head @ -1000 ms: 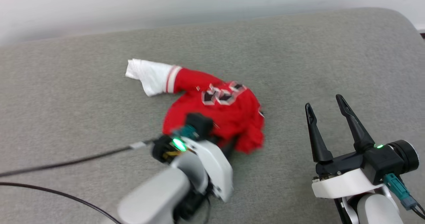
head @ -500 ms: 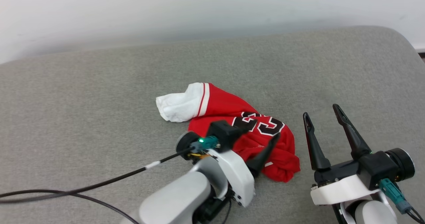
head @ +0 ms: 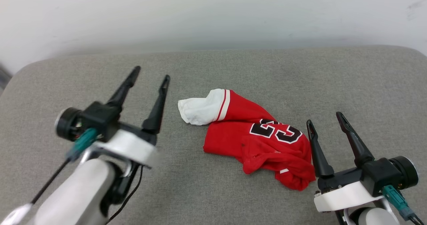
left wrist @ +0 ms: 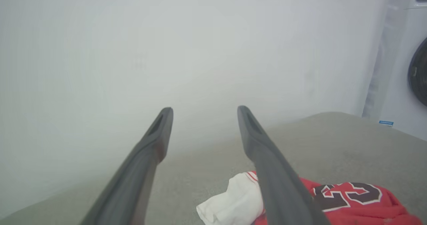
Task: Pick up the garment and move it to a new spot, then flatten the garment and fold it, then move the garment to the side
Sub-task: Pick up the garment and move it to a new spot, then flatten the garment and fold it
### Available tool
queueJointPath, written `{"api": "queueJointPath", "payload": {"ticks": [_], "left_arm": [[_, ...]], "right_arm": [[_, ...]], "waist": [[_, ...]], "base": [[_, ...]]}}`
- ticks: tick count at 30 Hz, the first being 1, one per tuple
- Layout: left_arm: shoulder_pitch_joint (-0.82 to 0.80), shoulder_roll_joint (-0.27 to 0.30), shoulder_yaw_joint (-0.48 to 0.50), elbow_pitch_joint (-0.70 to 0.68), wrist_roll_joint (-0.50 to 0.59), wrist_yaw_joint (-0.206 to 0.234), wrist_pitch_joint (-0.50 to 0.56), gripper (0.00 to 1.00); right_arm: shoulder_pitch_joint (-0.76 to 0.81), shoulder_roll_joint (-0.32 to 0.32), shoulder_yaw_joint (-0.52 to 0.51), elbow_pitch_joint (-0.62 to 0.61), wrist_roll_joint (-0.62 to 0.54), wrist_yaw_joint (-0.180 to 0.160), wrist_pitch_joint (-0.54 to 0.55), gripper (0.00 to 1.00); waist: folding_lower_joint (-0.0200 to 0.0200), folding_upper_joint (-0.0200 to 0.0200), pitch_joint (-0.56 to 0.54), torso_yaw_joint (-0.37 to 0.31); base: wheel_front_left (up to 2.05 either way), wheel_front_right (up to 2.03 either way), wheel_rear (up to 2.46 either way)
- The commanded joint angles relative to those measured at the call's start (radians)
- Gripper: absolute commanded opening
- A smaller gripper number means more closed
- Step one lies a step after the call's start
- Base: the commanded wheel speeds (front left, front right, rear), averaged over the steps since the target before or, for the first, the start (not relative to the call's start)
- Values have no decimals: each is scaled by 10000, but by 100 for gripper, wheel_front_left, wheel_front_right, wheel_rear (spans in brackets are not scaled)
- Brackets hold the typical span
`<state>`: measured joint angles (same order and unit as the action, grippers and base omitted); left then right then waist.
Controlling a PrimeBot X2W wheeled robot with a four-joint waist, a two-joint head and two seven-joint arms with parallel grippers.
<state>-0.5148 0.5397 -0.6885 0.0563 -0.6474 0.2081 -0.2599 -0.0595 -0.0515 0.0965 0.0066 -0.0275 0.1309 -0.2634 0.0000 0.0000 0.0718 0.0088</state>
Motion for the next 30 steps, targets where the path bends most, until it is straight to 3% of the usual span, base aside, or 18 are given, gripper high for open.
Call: {"api": "queueJointPath", "payload": {"ticks": [1,7,14,20,23,27,30], "left_arm": [[615,55,568,-558,367,-2,-68,100],[3341,-375,2777,-2082,1743,13,-53,100],[5086,-1874,4332,-2451,3158,-999,-55,100],[5135,-2573,4935,-2115,3851,-1991,-54,100],[4924,-2721,5025,-1716,3759,-2519,-56,100],[4207,-2488,4914,-1059,3744,-2946,-44,100],[3198,-2102,4540,-720,3718,-3177,523,100]], "right_arm": [[98,22,-52,-51,-29,-5,-20,100],[218,19,-168,-144,-26,-5,-20,100],[237,19,-183,-176,-13,-3,-20,100],[101,19,-112,-201,-104,-3,-20,100],[20,19,-92,-237,-148,-3,-20,100],[-79,21,-176,-302,-158,-3,-20,100],[-210,20,-184,-364,-159,-3,-20,100]], "waist": [[0,0,32,51],[0,0,50,167],[0,0,6,215],[0,0,118,96],[0,0,296,-76],[0,0,696,-342],[0,0,1066,-579]], "base": [[0,0,0],[0,0,0],[0,0,0],[0,0,0],[0,0,0],[0,0,0],[0,0,0]]}}
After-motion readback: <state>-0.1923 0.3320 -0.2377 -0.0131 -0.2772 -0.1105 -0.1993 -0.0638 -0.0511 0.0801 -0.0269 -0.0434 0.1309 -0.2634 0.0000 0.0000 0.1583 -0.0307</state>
